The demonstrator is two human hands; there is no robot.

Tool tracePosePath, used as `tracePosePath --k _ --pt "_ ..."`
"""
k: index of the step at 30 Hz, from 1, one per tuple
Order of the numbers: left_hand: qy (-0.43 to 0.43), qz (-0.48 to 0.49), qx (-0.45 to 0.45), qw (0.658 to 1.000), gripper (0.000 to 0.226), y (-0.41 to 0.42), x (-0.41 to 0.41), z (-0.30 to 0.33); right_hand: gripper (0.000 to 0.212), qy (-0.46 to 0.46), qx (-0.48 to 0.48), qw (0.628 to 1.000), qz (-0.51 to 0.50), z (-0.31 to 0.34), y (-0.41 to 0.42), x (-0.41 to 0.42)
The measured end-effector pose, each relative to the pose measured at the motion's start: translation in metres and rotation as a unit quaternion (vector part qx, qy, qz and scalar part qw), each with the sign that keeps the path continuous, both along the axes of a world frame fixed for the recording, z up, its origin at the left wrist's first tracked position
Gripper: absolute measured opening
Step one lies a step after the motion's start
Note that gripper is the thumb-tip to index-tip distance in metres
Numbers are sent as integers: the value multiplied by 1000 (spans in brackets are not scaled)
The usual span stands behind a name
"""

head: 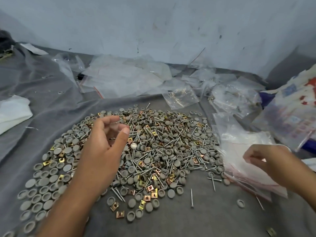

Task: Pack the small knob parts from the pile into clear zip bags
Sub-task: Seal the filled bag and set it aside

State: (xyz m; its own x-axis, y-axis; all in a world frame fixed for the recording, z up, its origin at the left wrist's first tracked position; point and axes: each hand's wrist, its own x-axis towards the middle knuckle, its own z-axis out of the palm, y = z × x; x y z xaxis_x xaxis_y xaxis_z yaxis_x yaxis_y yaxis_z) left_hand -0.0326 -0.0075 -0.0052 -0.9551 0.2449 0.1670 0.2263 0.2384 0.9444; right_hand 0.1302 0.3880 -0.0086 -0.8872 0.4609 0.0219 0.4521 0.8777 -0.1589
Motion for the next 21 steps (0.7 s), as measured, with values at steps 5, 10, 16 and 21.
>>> tracePosePath --k 5,10,16,21 --pt "-2 -2 0 1000 46 -1 -1 2 74 -212 89 973 4 13 -22 10" --pt "0 2 1 1000 47 -2 -1 3 41 -200 52 978 0 16 -16 25" --pt "-4 -11 7 1000 52 0 -2 2 36 -76 -5 996 -47 27 -5 26" --pt "-5 -14 15 1000 54 1 -3 0 29 -53 -45 995 -65 38 -17 21"
